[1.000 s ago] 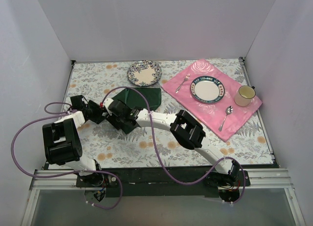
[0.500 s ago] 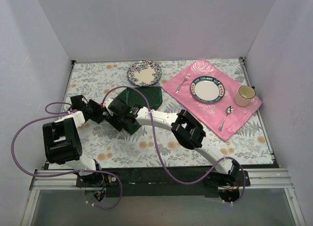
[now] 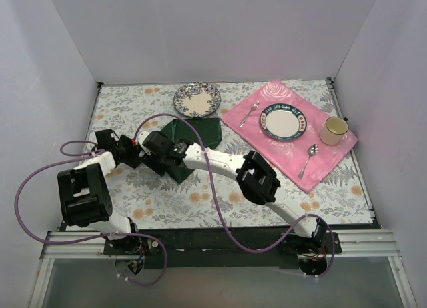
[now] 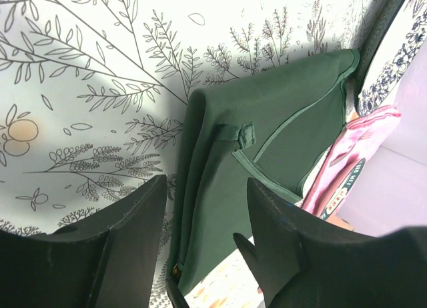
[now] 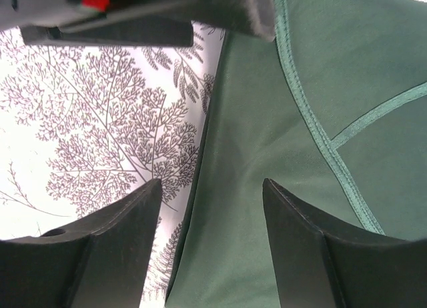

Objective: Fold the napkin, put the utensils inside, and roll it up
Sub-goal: Roll the napkin with the utensil

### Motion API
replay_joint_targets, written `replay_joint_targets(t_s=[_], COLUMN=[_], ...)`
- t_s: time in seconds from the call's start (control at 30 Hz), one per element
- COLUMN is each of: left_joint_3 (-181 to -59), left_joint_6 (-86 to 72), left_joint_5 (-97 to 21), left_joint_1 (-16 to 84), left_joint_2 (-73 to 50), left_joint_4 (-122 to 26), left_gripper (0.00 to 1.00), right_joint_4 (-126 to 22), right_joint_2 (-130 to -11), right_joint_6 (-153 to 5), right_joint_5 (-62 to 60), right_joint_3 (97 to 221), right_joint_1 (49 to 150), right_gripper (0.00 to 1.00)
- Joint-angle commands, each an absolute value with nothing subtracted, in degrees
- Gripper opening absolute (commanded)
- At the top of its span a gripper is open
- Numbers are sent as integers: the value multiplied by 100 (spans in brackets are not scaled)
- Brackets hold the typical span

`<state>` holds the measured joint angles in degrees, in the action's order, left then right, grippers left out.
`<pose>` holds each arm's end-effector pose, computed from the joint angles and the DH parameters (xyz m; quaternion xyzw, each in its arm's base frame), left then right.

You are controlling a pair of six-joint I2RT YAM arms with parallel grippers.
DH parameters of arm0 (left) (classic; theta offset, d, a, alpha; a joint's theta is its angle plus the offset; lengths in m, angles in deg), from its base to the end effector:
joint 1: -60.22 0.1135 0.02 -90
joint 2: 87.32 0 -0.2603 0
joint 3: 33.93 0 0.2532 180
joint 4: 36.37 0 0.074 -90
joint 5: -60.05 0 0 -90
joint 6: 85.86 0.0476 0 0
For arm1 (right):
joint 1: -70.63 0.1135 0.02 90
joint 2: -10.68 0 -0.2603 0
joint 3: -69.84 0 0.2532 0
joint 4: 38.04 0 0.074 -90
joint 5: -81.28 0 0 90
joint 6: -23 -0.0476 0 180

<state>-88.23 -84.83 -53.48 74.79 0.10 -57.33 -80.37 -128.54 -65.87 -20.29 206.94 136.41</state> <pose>0.2848 0.0544 0.1399 -0.6927 0.6257 -0.3370 0.1232 0.2369 0.5034 0.1897 -0.4732 0.7869 0.1274 0.3752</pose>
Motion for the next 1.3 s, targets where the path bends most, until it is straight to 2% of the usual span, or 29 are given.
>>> replay_joint_targets(t_s=[0.0,0.17,0.3,0.6,0.87,1.07,1.27], left_joint_3=[-8921,-8912,-8851,-8798,-8745,-8762,-9113], left_joint_6=[-8752,-8797,-8692,-8604,-8498,-8647,-9164], left_joint_5=[-5288,-5683,-6009,-5860,-5728,-5606,-5035], left_joint_1=[7569,7595,7595,7587,7587,7595,7587], left_joint_2=[-294,-180,13,-83,-154,-224,-303], left_joint_4=[-5939,-5826,-5694,-5737,-6001,-6053,-6774], left_gripper=[50,42,44,45,44,44,45], right_joint_4=[-8128,-8058,-8005,-7786,-7724,-8048,-8172], right_joint_2=[-12599,-12608,-12581,-12581,-12634,-12695,-12757], right_joint_6=[-6445,-6550,-6551,-6656,-6762,-6455,-6164], right_joint_5=[-2059,-1971,-2006,-1936,-1918,-2470,-2770], right_joint_3=[20835,20695,20633,20211,20141,20456,20765], right_joint_1=[13699,13716,13716,13646,13593,13646,13742], right_gripper=[68,59,57,64,62,62,61])
